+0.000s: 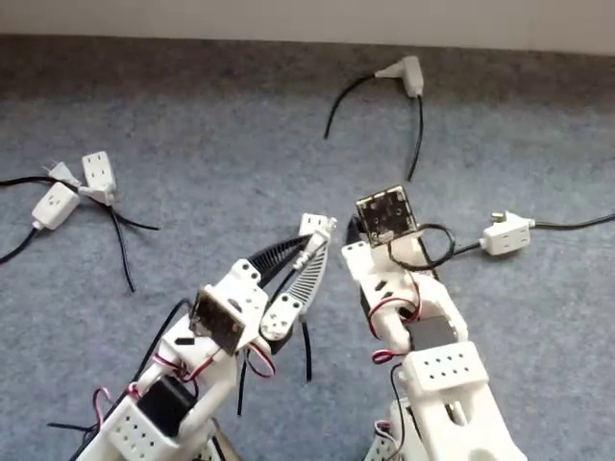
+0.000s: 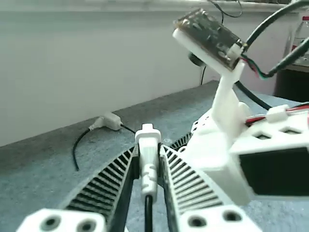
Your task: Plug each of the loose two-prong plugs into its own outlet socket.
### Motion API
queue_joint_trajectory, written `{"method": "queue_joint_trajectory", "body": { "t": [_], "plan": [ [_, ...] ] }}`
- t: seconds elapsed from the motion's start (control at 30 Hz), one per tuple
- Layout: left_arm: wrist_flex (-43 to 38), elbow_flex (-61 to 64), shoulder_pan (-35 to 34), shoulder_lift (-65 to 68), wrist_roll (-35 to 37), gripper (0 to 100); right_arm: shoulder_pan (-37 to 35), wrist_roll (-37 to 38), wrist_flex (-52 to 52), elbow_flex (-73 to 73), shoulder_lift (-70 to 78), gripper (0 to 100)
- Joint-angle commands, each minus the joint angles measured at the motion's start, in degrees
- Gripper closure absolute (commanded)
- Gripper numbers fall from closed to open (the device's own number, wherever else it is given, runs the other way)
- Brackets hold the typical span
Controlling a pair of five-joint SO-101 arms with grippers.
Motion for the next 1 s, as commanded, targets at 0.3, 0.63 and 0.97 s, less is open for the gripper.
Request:
{"method": "queue_joint_trajectory", "body": {
  "t": [0.3, 0.63, 0.97],
  "plan": [
    [2.46, 1.19, -2.77, 0.04, 0.44, 99, 11.21, -0.79, 5.23, -4.18, -0.31, 99.1],
    [8.53, -4.62, -8.57, 0.84, 0.44, 99, 17.27, -15.03, 15.43, 4.00, -0.75, 99.1],
    [13.10, -30.02, -8.13, 41.27, -3.78, 99, 17.27, -16.88, 9.63, 10.51, -0.75, 99.1]
  ]
}}
